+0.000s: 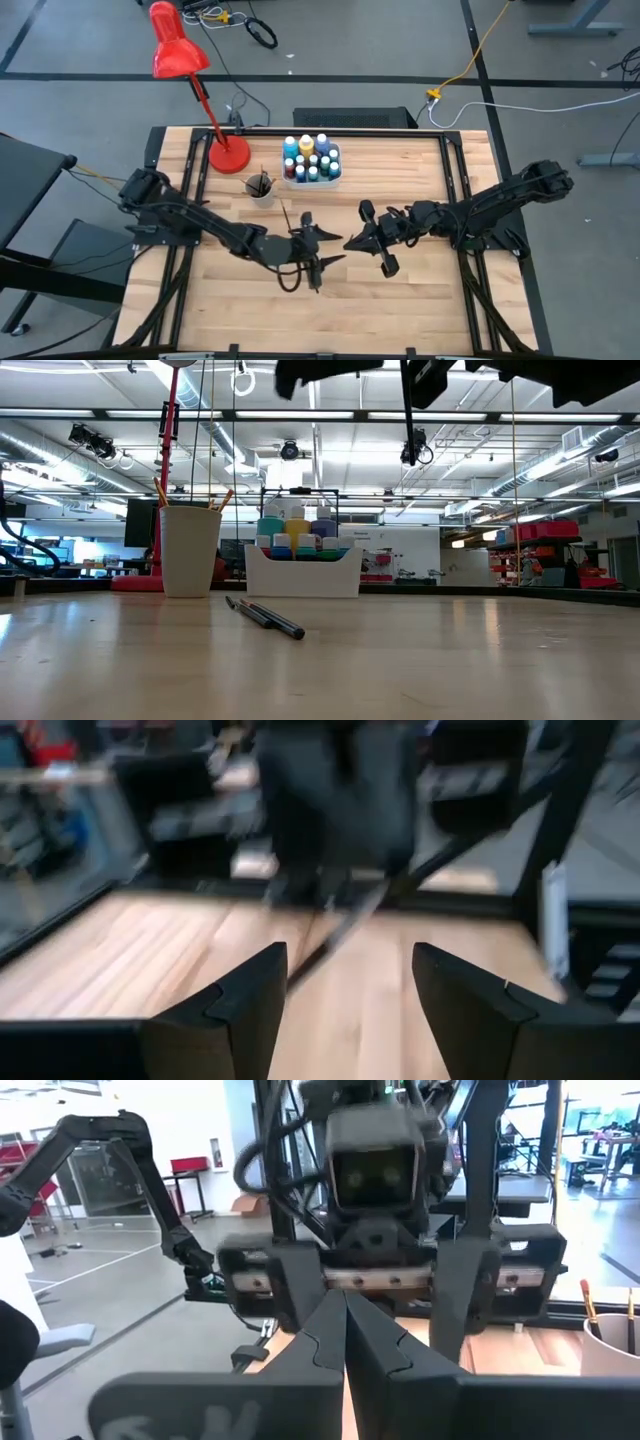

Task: Pick & Place Paint Supplies
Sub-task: Put the black paint brush into the white cup

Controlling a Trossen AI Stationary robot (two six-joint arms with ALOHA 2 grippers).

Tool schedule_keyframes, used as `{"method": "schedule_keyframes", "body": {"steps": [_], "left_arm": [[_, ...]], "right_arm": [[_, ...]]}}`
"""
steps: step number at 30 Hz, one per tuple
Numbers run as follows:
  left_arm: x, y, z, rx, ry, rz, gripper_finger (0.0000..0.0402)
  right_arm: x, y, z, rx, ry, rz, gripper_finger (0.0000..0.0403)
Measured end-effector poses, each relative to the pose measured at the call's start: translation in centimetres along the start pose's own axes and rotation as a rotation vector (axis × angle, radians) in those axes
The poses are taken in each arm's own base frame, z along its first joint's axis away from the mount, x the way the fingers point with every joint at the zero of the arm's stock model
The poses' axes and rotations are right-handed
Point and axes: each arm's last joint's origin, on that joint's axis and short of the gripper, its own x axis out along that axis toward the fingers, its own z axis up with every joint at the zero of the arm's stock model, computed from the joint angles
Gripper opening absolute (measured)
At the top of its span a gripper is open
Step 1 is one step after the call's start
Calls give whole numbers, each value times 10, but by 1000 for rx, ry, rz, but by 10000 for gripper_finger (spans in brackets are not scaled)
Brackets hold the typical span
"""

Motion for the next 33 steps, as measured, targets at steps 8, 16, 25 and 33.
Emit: {"method": "schedule_keyframes", "body": {"steps": [8, 16, 25, 33], "left_arm": [[7, 6, 5, 12, -57, -25, 226], [11, 13, 10, 32, -95, -20, 226], [14, 20, 15, 58, -141, 3, 159], [16, 24, 16, 52, -149, 9, 41]], "right_arm": [[0, 0, 0, 0, 5, 0, 0], [0, -2, 6, 3, -71, -68, 0], [0, -2, 7, 1, -76, -72, 0], [0, -2, 7, 0, -80, -78, 7]]}}
